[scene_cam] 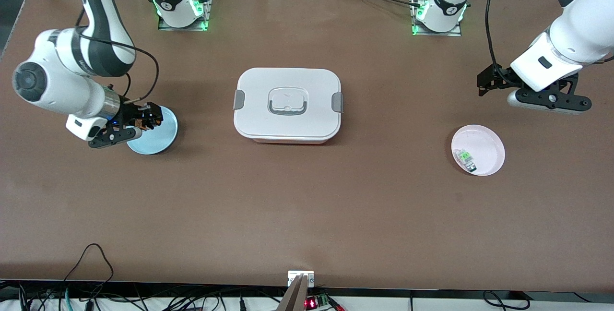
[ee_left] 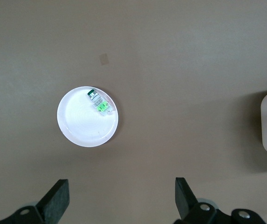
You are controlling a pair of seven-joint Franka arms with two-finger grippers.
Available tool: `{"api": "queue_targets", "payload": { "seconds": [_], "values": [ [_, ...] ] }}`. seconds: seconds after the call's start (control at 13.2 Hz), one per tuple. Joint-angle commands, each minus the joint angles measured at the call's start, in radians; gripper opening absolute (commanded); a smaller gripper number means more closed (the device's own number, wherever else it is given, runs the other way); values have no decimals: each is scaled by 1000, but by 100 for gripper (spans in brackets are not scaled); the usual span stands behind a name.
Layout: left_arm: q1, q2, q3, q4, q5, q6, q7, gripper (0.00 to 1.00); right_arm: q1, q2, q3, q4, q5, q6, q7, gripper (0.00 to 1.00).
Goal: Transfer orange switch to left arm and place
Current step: 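Lift the switch off the blue plate with the right gripper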
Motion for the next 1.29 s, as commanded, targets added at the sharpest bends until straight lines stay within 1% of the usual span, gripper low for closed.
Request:
{"api": "queue_targets", "payload": {
  "seconds": [0.0, 0.08, 0.3, 0.38, 0.53, 0.61, 0.76, 0.83, 0.98, 1.06, 1.14, 1.21],
  "values": [
    [-6, 10, 2, 27, -11, -17, 1, 100, -13, -25, 12, 73, 31, -66, -109, 38],
    [-6, 10, 2, 27, -11, -17, 1, 100, -13, -32, 13, 91, 42, -70, -161, 38],
    [-6, 10, 4, 27, -12, -17, -3, 100, -11, -41, 19, 163, 124, -116, -323, 38],
    [-6, 12, 4, 27, -12, -17, -3, 100, -11, -46, 19, 177, 167, -138, -369, 38],
    [-5, 12, 5, 27, -16, -19, -6, 100, -11, -48, 16, 183, 331, -149, -507, 38],
    [-5, 12, 5, 27, -19, -19, -6, 100, -11, -48, 15, 180, 376, -149, -588, 38],
    [-5, 12, 5, 26, -34, -24, -5, 100, -10, -46, 19, 177, 398, -143, -716, 37],
    [1, 12, 7, 26, -76, -39, -3, 100, -10, -45, 28, 177, 433, -144, -774, 37],
    [10, 16, 8, 26, -176, -80, 4, 100, -10, -37, 30, 171, 560, -149, -952, 37],
    [10, 16, 8, 24, -189, -82, 4, 100, -10, -35, 30, 171, 610, -150, -1023, 37],
    [10, 18, 8, 24, -209, -82, 4, 100, -10, -35, 30, 171, 640, -159, -1080, 37],
    [10, 18, 8, 23, -245, -83, 3, 100, -10, -32, 32, 171, 683, -179, -1156, 37]
  ]
}}
